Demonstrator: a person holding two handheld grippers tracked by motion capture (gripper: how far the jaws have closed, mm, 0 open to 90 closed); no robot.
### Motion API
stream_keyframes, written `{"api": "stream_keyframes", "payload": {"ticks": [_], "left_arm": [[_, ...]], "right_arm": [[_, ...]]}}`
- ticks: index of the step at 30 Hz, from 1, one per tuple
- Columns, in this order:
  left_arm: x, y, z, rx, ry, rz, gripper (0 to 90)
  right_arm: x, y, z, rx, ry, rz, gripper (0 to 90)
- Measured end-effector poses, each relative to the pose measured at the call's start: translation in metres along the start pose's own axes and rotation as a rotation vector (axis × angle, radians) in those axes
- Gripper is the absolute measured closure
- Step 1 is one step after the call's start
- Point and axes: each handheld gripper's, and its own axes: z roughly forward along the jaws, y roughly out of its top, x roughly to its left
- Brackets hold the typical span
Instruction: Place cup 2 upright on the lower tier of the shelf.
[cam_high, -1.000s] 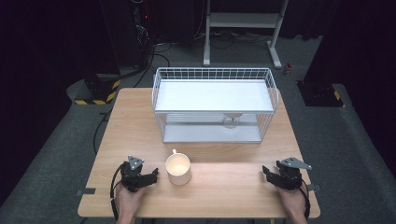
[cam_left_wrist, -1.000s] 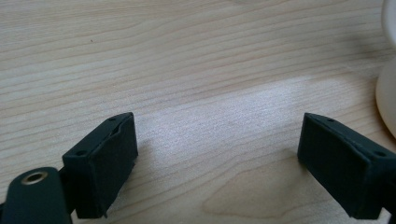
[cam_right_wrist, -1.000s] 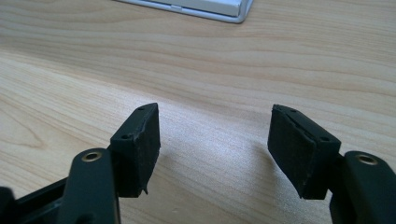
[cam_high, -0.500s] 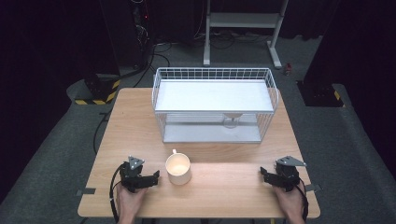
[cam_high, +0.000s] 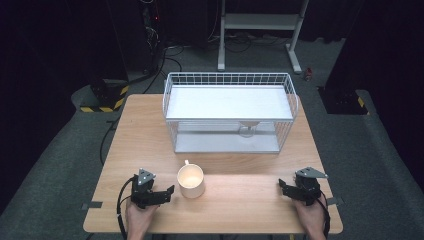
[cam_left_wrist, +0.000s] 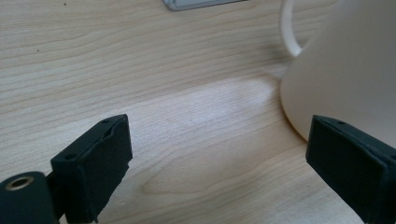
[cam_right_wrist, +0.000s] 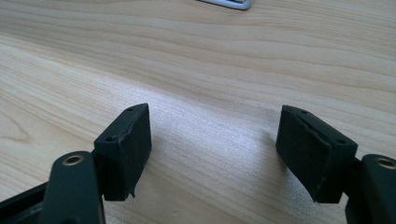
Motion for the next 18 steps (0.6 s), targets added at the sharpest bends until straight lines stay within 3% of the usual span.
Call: {"api": "stream_keyframes", "payload": {"ticks": [3, 7, 9, 14, 18], "left_arm": [[-0.003, -0.002, -0.003, -0.019, -0.022, 0.003, 7.5], [-0.012, -0.004, -0.007, -0.038, -0.027, 0.037, 9.5], [-0.015, -0.005, -0.009, -0.048, -0.046, 0.026, 9.9], [-0.024, -0.007, -0.013, -0.050, -0.035, 0.053, 9.6], [-0.030, -0.008, -0.018, -0.081, -0.014, 0.050, 7.3]], "right_arm": [[0.000, 0.000, 0.000, 0.001, 0.000, 0.003, 26.5], [0.000, 0.000, 0.000, 0.000, 0.000, 0.001, 26.5], [0.000, 0.000, 0.000, -0.001, 0.000, 0.000, 26.5], [0.000, 0.000, 0.000, 0.000, 0.000, 0.002, 26.5], [0.000, 0.000, 0.000, 0.000, 0.000, 0.002, 26.5]]}}
